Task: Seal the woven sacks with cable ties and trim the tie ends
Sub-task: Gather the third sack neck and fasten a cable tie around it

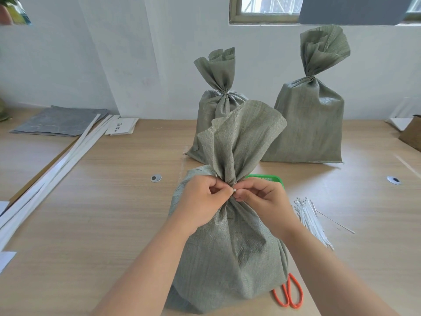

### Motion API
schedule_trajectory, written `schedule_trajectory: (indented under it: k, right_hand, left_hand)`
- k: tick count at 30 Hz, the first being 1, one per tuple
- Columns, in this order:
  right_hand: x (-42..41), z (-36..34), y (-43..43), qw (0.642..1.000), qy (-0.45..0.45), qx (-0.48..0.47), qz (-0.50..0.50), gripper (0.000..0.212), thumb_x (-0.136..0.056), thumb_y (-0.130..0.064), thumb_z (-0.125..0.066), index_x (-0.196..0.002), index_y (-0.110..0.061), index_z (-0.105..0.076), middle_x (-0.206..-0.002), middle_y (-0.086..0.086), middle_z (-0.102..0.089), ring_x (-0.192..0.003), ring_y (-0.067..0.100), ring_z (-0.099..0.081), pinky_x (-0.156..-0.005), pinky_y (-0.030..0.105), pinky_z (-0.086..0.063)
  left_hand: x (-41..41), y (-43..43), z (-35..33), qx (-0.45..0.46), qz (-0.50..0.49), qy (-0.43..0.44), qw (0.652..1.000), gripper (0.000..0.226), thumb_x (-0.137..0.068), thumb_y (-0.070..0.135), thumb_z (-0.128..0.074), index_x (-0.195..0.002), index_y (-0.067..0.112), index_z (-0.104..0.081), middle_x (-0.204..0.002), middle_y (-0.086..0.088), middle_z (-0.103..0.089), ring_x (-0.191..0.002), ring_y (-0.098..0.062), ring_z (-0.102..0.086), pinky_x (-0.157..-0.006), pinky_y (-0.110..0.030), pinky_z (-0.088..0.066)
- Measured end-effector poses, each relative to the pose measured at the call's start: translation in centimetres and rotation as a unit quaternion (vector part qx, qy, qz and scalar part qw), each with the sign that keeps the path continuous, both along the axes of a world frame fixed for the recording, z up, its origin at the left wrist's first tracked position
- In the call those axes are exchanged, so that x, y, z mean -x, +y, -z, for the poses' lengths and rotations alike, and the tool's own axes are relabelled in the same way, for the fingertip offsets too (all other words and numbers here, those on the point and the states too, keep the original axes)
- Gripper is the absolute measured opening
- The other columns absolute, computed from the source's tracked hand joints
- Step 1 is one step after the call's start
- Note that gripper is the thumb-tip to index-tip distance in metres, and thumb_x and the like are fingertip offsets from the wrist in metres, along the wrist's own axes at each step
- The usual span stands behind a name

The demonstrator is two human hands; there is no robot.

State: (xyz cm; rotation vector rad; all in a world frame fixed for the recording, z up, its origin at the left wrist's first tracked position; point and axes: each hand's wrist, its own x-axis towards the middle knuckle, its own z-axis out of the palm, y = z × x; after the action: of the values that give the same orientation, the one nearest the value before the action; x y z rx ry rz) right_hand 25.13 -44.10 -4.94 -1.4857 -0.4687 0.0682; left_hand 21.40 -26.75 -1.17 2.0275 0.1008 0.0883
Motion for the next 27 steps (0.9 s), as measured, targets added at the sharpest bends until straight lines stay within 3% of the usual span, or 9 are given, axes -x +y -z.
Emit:
schedule_trajectory:
  k: [3, 6, 14, 17, 21, 27]
  right_hand:
    - [0.0, 0.0, 0.1, 0.999, 0.047, -0.021, 0.014, 0.01, -0.084, 0.007, -0.071, -0.087, -0.002, -0.073, -0.073, 0.006, -0.072, -0.07, 0.013, -0.065, -0.072, 0.023, -0.054]
    - [0.0, 0.0, 0.0, 0.999, 0.039, -0.001, 0.021, 0.004, -0.085, 0.003, -0.072, -0.086, -0.001, -0.072, -0.072, 0.008, -0.071, -0.07, 0.015, -0.064, -0.072, 0.025, -0.054]
    - [0.7, 0.0, 0.2, 0.998, 0.009, 0.055, 0.011, 0.015, -0.091, 0.004, -0.065, -0.085, -0.008, -0.071, -0.069, 0.001, -0.068, -0.068, 0.01, -0.062, -0.07, 0.021, -0.051]
    - [0.8, 0.1, 0.2, 0.997, 0.006, 0.069, 0.021, 0.013, -0.09, -0.003, -0.066, -0.082, -0.012, -0.07, -0.067, 0.002, -0.067, -0.064, 0.012, -0.057, -0.061, 0.021, -0.047]
    - [1.0, 0.0, 0.3, 0.996, 0.018, 0.081, 0.027, 0.01, -0.082, -0.016, -0.061, -0.081, -0.008, -0.065, -0.065, 0.004, -0.063, -0.062, 0.017, -0.052, -0.056, 0.023, -0.04]
    - [1.2, -0.4, 0.5, 0.991, -0.001, 0.132, 0.018, 0.013, -0.09, -0.015, -0.052, -0.08, -0.007, -0.056, -0.063, 0.005, -0.058, -0.056, 0.015, -0.045, -0.054, 0.028, -0.037]
  left_hand:
    - [0.0, -0.1, 0.2, -0.016, 0.001, -0.008, 1.0, 0.009, -0.087, 0.031, -0.074, -0.084, 0.024, -0.079, -0.075, 0.0, -0.075, -0.064, -0.006, -0.061, -0.069, -0.033, -0.053]
    - [0.0, 0.0, 0.2, -0.027, 0.003, -0.012, 1.0, 0.009, -0.087, 0.03, -0.073, -0.084, 0.023, -0.079, -0.075, 0.001, -0.074, -0.064, -0.006, -0.061, -0.069, -0.032, -0.053]
    - [0.4, 0.0, -0.1, -0.104, 0.017, -0.034, 0.994, 0.007, -0.087, 0.029, -0.074, -0.081, 0.029, -0.078, -0.074, 0.01, -0.074, -0.072, -0.003, -0.065, -0.059, -0.01, -0.045]
    - [0.4, -0.2, 0.0, -0.105, 0.024, -0.048, 0.993, 0.007, -0.086, 0.028, -0.076, -0.08, 0.029, -0.078, -0.072, 0.016, -0.072, -0.07, 0.003, -0.064, -0.059, -0.006, -0.041]
    - [0.3, -0.3, 0.5, -0.091, 0.023, -0.068, 0.993, 0.004, -0.085, 0.026, -0.078, -0.082, 0.027, -0.079, -0.069, 0.019, -0.07, -0.064, 0.006, -0.061, -0.061, -0.008, -0.042]
    - [0.8, -0.6, 1.6, -0.107, 0.021, -0.158, 0.981, 0.005, -0.083, 0.023, -0.078, -0.084, 0.028, -0.076, -0.071, 0.013, -0.069, -0.066, -0.006, -0.063, -0.065, -0.028, -0.054]
